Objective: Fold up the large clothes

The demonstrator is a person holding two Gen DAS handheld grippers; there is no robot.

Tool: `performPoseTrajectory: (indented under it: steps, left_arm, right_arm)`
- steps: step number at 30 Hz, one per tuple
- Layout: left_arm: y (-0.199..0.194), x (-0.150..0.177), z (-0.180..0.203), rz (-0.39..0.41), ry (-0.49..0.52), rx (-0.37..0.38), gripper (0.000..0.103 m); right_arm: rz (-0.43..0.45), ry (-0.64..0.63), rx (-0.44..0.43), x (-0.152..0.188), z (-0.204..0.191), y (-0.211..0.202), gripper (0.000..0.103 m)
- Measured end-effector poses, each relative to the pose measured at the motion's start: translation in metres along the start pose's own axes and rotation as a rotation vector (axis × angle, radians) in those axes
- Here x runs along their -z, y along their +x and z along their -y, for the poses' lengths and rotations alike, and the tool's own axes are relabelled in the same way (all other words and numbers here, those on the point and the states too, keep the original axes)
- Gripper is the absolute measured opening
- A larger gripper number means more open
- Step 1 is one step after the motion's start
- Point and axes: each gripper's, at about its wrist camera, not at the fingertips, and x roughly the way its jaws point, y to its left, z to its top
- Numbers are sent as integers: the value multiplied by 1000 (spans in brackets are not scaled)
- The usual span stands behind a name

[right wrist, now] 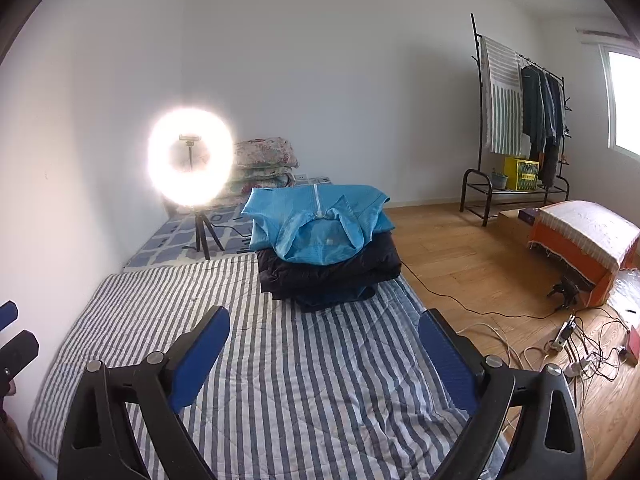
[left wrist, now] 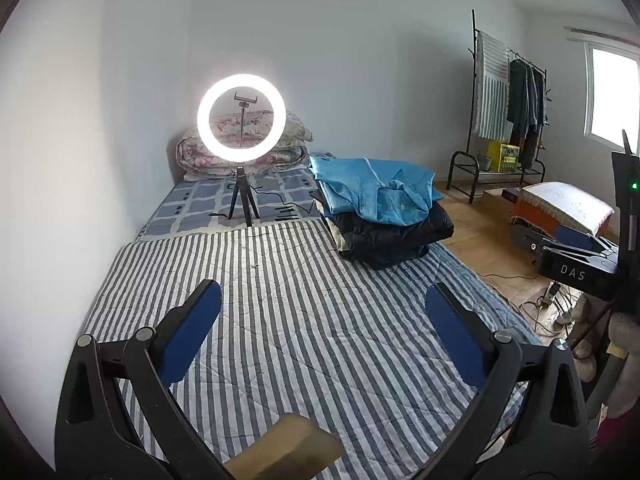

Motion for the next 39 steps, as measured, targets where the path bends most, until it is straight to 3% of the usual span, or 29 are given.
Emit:
performPoseTrajectory:
  steps: [1,10,15,39]
  left_arm:
    - [3,3,1,-6,12,-13,103]
    - [12,17,4,-12,33,-16,103]
    - [12,20,8,-16,43,-3,103]
    - [17,23,7,-31,53,5,103]
  right_arm:
    - [1,-3,11,4,-2,2,103]
    - [25,-6,50,23,-7,17,103]
    - [-9,1,67,31,-3,25,103]
    - [-35,77,90,35,14,32,103]
